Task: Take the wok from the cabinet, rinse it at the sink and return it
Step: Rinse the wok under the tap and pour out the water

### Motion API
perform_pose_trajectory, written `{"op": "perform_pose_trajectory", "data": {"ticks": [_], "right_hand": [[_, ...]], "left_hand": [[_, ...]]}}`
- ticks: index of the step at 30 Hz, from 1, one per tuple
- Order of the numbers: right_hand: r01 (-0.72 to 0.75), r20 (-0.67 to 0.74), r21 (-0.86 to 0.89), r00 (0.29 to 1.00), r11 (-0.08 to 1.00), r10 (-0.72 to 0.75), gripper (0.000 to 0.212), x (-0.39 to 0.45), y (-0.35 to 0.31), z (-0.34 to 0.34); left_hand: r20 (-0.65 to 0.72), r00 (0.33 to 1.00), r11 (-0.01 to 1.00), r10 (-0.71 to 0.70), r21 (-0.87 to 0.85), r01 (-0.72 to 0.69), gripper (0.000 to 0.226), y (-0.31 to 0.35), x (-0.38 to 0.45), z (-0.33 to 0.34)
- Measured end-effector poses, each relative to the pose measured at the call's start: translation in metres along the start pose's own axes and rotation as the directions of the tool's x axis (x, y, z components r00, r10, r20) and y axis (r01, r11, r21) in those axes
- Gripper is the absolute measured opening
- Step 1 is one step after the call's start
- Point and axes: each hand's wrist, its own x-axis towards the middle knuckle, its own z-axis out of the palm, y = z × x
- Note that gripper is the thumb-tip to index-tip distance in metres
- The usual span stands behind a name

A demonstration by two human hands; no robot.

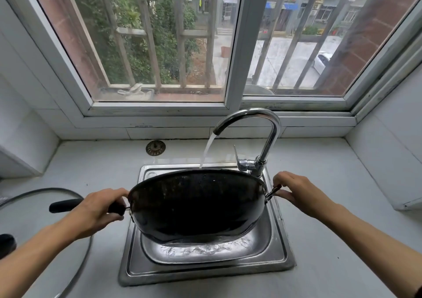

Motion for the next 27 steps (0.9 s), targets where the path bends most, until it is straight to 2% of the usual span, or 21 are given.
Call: {"op": "perform_pose_trajectory", "data": {"ticks": [4,8,12,22,27], "right_hand": [[-0.069,-0.008,0.060,0.998,0.996,0.070,0.019,0.007,0.010,0.006],[-0.087,-0.028,0.083,0.996,0.993,0.089,0.027,0.018,0.017,0.011],[-0.112,-0.038,0.091,0.993,0.989,0.116,0.048,0.027,0.025,0.019],[-0.204,0.067,0.074,0.978,0.976,0.199,0.035,0.043,0.047,0.040],[-0.236,0.074,0.114,0.971,0.965,0.229,0.047,0.052,0.051,0.041]], "left_hand": [[0.018,0.994,0.994,-0.110,-0.024,0.110,0.044,-0.013,0.006,0.007],[0.010,0.998,0.998,-0.061,0.003,0.061,0.041,-0.019,0.011,0.012],[-0.029,0.999,1.000,-0.028,-0.004,0.028,0.039,-0.022,0.016,0.018],[-0.093,0.996,1.000,0.005,0.021,-0.003,0.026,-0.017,0.035,0.029],[-0.055,0.998,0.999,0.028,0.033,-0.026,0.025,-0.019,0.042,0.032]]}}
